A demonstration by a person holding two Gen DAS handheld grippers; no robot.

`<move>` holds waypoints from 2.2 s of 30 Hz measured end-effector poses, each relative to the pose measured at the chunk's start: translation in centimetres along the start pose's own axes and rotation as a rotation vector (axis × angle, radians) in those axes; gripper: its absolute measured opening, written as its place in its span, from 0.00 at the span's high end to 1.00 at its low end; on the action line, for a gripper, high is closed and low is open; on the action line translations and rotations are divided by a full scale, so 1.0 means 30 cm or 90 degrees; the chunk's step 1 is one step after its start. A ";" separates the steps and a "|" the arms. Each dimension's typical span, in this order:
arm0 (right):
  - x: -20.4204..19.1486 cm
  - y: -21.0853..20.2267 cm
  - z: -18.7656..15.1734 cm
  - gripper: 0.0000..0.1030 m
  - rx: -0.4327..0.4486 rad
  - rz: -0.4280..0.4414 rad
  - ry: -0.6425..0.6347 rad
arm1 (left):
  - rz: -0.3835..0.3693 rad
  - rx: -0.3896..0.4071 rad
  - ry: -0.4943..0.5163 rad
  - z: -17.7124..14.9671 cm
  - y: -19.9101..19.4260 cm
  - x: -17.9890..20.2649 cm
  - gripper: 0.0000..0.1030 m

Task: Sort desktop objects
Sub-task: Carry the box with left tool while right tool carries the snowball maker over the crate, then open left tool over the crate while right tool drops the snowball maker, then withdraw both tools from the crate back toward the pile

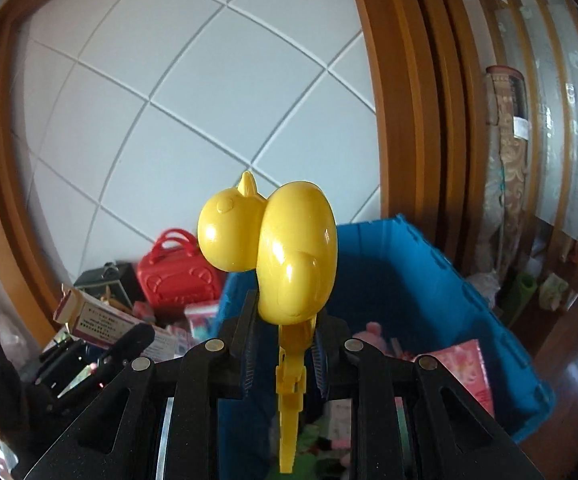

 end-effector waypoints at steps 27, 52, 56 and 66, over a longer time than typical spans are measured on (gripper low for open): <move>0.397 0.244 -0.303 0.12 -0.187 -0.026 -0.107 | 0.123 -0.192 -0.073 -0.193 0.274 0.295 0.61; 0.289 0.003 -0.282 0.00 0.040 0.041 -0.058 | 0.278 0.015 -0.118 -0.209 -0.151 0.091 0.06; 0.119 0.002 -0.278 0.00 0.056 0.106 -0.094 | 0.328 0.018 -0.174 -0.255 -0.252 -0.071 0.06; -0.401 0.097 -0.354 0.00 0.026 0.215 -0.172 | 0.418 -0.036 -0.254 -0.459 -0.410 -0.566 0.06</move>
Point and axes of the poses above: each gripper's, at about its wrist camera, not at the fingertips, and y roughly the way its jaws point, x to its right, z to its top, the point moved 2 cm from there along y, roughly the way its jaws point, and after that the axes turned 5 degrees about -x, right-handed, at the moved point
